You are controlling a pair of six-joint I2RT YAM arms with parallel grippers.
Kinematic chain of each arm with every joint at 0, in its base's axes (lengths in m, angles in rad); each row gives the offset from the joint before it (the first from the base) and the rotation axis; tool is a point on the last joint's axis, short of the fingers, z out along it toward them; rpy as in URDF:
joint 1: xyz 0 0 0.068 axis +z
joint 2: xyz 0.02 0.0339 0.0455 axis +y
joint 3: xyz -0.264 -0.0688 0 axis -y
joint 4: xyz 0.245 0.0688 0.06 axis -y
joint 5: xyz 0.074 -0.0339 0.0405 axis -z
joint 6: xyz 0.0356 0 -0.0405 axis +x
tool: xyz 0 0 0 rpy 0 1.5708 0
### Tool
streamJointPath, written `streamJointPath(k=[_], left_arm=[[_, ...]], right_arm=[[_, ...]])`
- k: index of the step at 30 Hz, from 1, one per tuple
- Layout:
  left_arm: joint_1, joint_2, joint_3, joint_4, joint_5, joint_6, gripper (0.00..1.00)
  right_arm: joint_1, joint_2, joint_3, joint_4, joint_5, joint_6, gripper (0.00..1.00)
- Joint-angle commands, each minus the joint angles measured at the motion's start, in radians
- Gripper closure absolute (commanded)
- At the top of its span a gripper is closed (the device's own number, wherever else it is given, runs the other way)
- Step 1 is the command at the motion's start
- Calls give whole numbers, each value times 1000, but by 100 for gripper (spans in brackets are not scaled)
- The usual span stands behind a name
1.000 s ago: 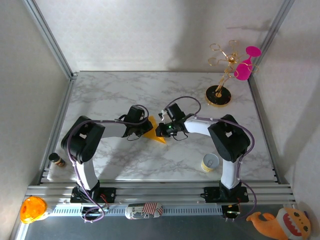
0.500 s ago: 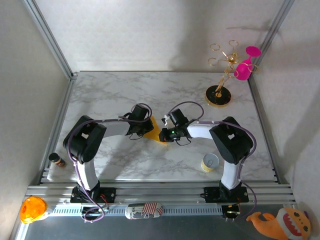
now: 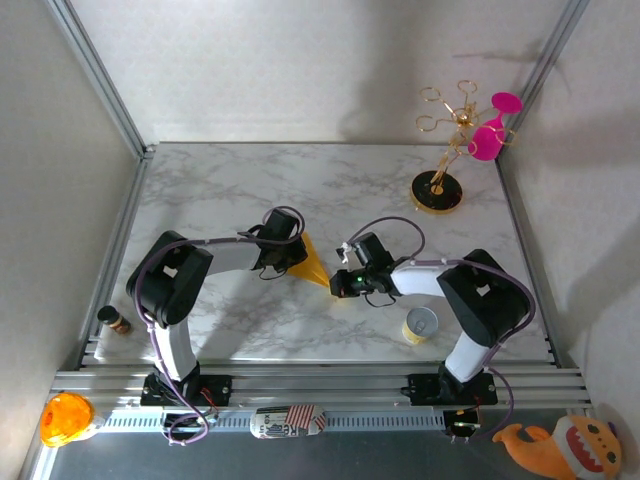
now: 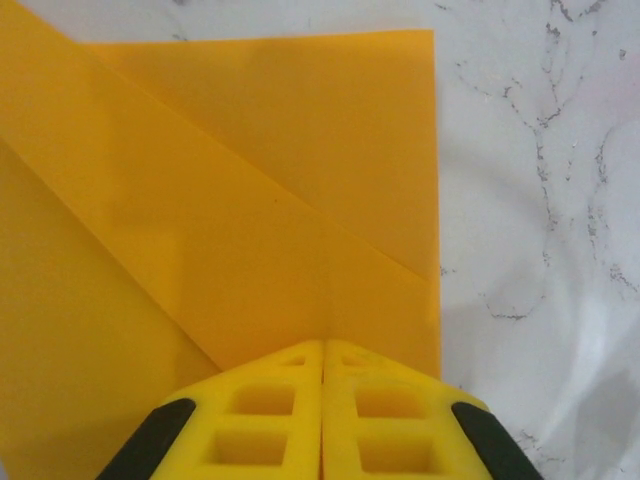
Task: Fold a paper plane with a square sheet of paper (pick it up from the middle)
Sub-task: Fourth fold the wing at the center of the table.
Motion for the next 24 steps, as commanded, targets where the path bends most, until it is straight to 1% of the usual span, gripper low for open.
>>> streamJointPath(k=[1, 3, 5, 7, 9, 11, 12, 14, 18, 22, 24], left_arm=[[1, 43, -5, -132, -69, 32, 93], [-3, 34, 12, -125, -47, 42, 93], [-7, 19, 42, -117, -3, 49, 90], [-7, -8, 75, -109, 36, 46, 86], [-8, -45, 104, -105, 52, 39, 82], [-3, -88, 122, -103, 53, 28, 74], [-1, -106, 122, -101, 46, 19, 70], [11, -147, 102, -94, 24, -10, 64], [45, -232, -5, -35, -12, -83, 57], [92, -315, -151, 67, -6, -175, 51], [115, -349, -220, 114, 0, -221, 50]], right_arm=[[-6, -23, -71, -95, 24, 38, 92], [-7, -51, -48, -94, 30, 37, 92], [-9, -93, -15, -88, 43, 40, 90], [-16, -134, 13, -75, 53, 49, 80], [-23, -173, 26, -53, 70, 55, 72], [-37, -195, 37, -33, 92, 54, 64], [-46, -191, 50, -32, 99, 53, 62], [-67, -160, 94, -36, 82, 35, 61], [-74, -61, 198, -68, 40, -12, 61], [-74, 69, 324, -96, -22, -50, 59], [-74, 130, 380, -103, -35, -65, 58]])
